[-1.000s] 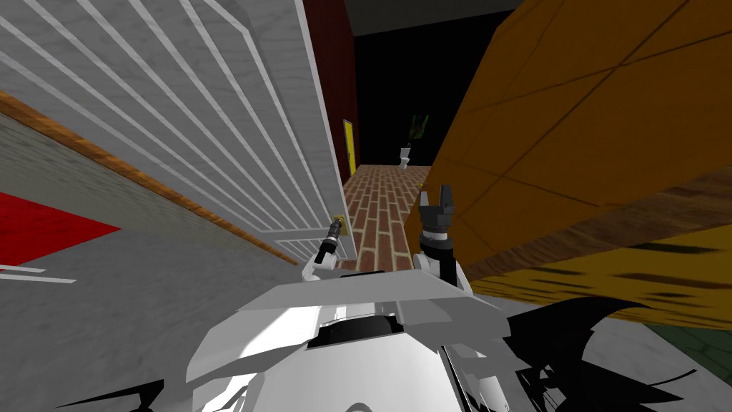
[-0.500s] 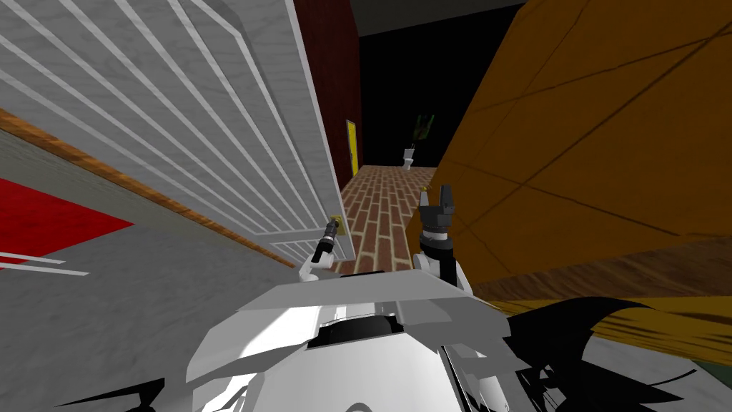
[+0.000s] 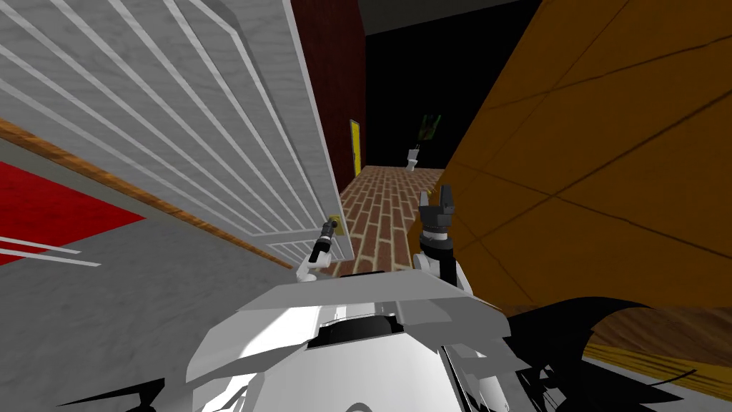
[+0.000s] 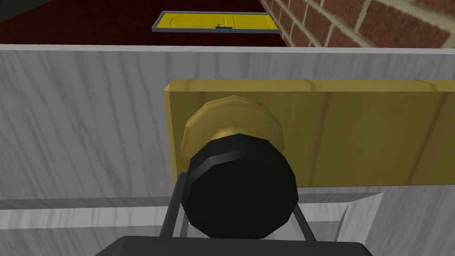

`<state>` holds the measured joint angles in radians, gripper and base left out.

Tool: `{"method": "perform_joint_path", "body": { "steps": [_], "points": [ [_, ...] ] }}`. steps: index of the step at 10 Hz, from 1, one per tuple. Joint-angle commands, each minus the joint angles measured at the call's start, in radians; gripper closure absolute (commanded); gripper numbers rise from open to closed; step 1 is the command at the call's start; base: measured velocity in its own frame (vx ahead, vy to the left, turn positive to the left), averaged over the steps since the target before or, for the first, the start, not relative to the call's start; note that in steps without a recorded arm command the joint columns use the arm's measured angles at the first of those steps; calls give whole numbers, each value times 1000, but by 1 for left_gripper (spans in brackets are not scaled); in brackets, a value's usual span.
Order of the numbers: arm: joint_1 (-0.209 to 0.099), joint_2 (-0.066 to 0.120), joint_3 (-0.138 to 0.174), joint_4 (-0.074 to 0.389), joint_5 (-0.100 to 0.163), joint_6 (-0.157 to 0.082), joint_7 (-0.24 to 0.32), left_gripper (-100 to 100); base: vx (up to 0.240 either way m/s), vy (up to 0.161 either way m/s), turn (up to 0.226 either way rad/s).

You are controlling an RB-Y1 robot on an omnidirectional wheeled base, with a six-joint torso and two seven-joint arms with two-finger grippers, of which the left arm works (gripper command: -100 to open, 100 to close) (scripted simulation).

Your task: Push the door open

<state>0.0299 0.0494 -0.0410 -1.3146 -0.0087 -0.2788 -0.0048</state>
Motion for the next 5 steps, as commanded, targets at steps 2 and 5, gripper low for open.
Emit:
{"method": "perform_joint_path", "body": {
  "steps": [2, 5],
  "points": [
    [-16, 1, 52, 8, 7, -3, -6, 100, 153, -96, 134],
    [-13, 6, 52, 3, 10, 0, -1, -100, -28, -66, 42]
  ]
}}
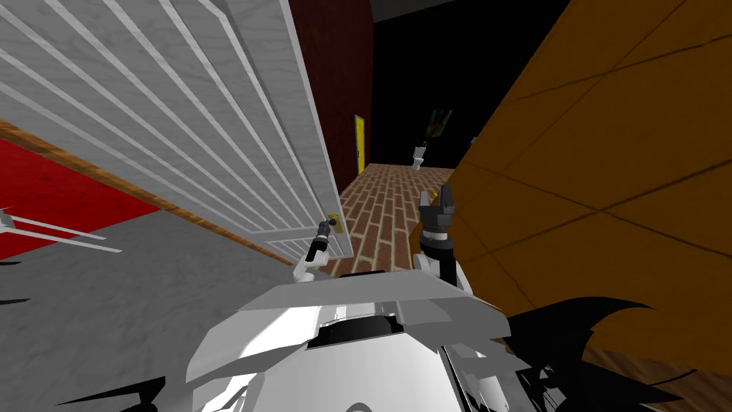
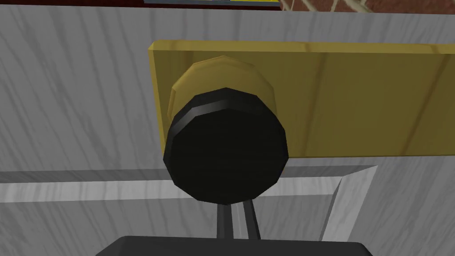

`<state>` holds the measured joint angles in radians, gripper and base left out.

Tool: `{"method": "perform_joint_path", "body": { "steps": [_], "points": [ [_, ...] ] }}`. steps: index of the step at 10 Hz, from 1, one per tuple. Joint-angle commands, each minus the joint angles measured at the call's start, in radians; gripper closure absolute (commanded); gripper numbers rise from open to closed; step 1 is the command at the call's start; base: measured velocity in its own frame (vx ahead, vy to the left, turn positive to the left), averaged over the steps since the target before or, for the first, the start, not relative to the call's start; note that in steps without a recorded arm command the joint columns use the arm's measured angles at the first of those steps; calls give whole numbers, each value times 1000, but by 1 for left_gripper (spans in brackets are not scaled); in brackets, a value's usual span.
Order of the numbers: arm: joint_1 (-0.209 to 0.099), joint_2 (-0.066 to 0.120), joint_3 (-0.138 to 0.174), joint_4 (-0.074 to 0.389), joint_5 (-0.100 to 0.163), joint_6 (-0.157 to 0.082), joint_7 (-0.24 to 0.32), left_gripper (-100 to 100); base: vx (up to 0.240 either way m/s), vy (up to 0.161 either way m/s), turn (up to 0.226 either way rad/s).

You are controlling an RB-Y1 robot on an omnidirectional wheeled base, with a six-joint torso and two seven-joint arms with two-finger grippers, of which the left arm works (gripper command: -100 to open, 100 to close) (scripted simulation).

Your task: Push the door open

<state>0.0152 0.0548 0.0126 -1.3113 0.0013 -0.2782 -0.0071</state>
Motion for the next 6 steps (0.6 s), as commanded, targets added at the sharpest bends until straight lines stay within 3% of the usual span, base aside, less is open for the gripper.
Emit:
{"method": "perform_joint_path", "body": {
  "steps": [1, 3, 6],
  "points": [
    [6, 0, -7, -5, 2, 0, 4, -100, -226, 12, -5],
    [15, -6, -16, -13, 4, 2, 9, -100, -257, -30, 12],
    [27, -31, -30, -24, 8, 3, 16, -100, -237, -63, 11]
  ]
}}
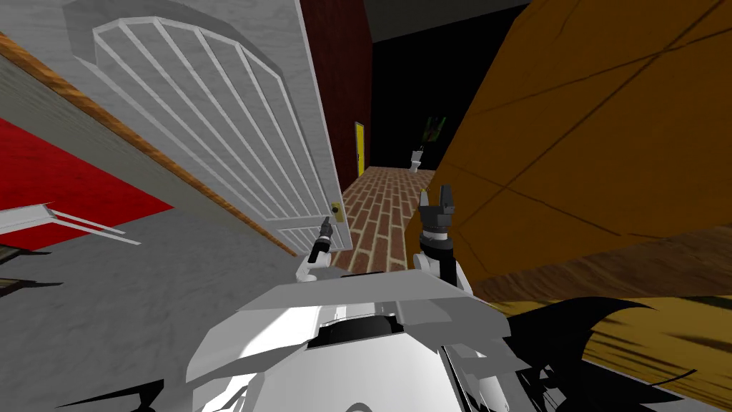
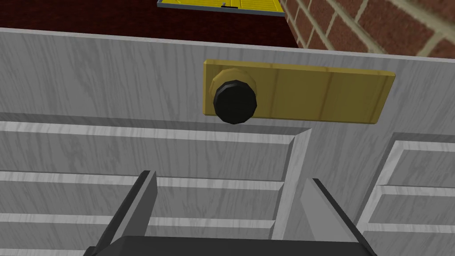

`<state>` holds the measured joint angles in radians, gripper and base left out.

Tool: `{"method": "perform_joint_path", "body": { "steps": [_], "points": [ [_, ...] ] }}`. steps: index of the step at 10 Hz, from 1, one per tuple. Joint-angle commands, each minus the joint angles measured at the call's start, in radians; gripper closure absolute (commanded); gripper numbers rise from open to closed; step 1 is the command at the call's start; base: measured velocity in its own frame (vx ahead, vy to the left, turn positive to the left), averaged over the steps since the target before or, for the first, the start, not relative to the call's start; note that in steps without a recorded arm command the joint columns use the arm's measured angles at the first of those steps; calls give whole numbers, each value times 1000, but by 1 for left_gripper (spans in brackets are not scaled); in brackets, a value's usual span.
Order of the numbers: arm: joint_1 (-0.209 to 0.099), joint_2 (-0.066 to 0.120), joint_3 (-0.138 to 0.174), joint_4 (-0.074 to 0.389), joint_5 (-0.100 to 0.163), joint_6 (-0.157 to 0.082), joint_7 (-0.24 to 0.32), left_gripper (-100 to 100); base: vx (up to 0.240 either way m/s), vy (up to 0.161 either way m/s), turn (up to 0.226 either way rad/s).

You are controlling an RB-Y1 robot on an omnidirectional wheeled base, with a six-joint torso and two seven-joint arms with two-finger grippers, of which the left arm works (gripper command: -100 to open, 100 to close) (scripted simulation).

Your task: Push the door open

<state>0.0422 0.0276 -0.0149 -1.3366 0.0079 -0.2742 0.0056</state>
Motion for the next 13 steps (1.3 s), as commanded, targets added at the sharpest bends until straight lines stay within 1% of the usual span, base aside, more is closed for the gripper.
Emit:
{"method": "perform_joint_path", "body": {
  "steps": [1, 2, 5, 7, 9, 10, 11, 13],
  "points": [
    [0, 0, 0, 0, 0, 0, 0, -100, -98, -6, -2],
    [-4, 14, 4, 8, 0, -7, -1, -100, 115, -8, -30],
    [-10, 20, 10, 18, 0, -15, -3, -100, 183, -2, -15],
    [-15, 17, 15, 27, 0, -22, -4, -100, 215, -8, -14],
    [-20, 3, 21, 37, 0, -31, -6, -100, 213, -26, -21],
    [-19, 7, 19, 34, 0, -28, -6, -100, 92, -5, -2],
    [-19, 7, 19, 34, 0, -28, -6, 100, -12, -1, 4],
    [-19, 7, 19, 34, 0, -28, -6, 100, -30, 3, -5]
  ]
}}
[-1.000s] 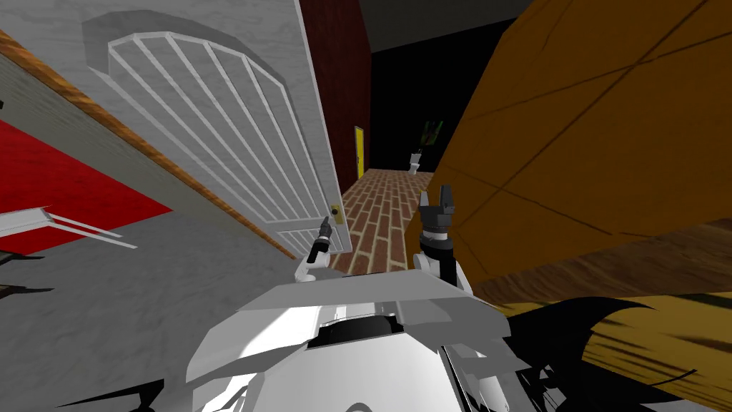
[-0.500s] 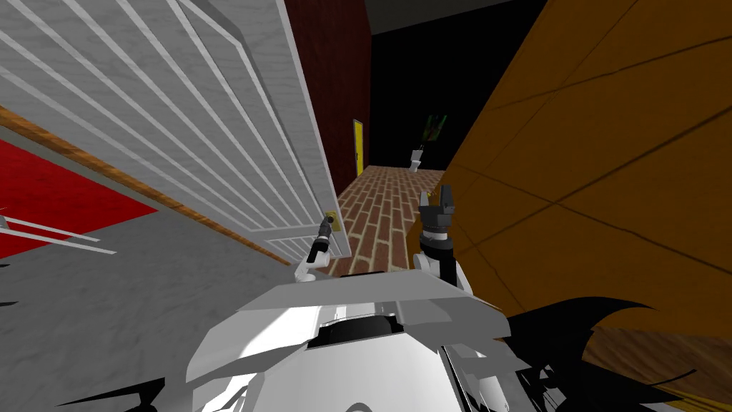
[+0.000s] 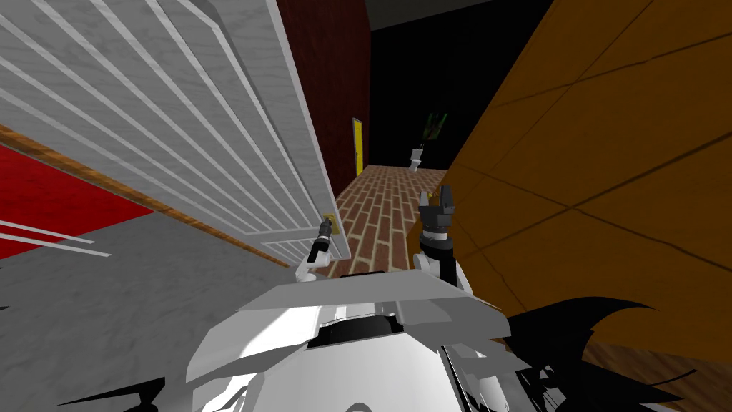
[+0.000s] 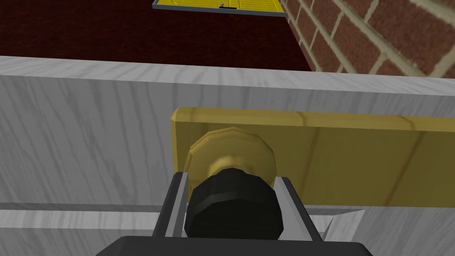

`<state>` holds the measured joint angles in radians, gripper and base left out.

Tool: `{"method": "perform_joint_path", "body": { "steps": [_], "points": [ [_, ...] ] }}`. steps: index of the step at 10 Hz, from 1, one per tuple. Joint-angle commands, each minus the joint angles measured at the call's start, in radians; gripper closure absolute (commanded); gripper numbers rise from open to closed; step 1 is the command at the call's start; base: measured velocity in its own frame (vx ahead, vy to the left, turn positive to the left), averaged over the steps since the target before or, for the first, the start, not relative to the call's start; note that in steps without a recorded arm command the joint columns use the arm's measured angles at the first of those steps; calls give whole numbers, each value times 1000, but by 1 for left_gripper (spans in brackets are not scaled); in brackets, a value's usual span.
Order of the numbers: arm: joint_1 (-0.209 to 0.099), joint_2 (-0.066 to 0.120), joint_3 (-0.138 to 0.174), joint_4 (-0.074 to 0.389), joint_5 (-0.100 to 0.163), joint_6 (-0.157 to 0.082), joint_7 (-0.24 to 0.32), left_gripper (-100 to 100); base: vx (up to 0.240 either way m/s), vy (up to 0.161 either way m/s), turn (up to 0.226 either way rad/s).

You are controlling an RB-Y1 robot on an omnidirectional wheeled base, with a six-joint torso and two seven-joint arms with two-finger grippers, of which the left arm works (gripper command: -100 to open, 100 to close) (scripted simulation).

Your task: Push the door open

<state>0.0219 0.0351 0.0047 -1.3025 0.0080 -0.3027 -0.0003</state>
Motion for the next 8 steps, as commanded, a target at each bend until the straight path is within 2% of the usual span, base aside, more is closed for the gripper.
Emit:
{"method": "perform_joint_path", "body": {
  "steps": [1, 3, 4, 8],
  "points": [
    [1, 0, 0, 0, 0, 0, 0, 100, -21, 1, 1],
    [1, 0, 0, 0, 0, 0, 0, 100, -6, 0, 2],
    [1, 11, 14, 6, 3, 3, -2, 100, 84, -47, 44],
    [-5, 27, 42, 11, 8, 4, -6, 100, 154, -49, 39]
  ]
}}
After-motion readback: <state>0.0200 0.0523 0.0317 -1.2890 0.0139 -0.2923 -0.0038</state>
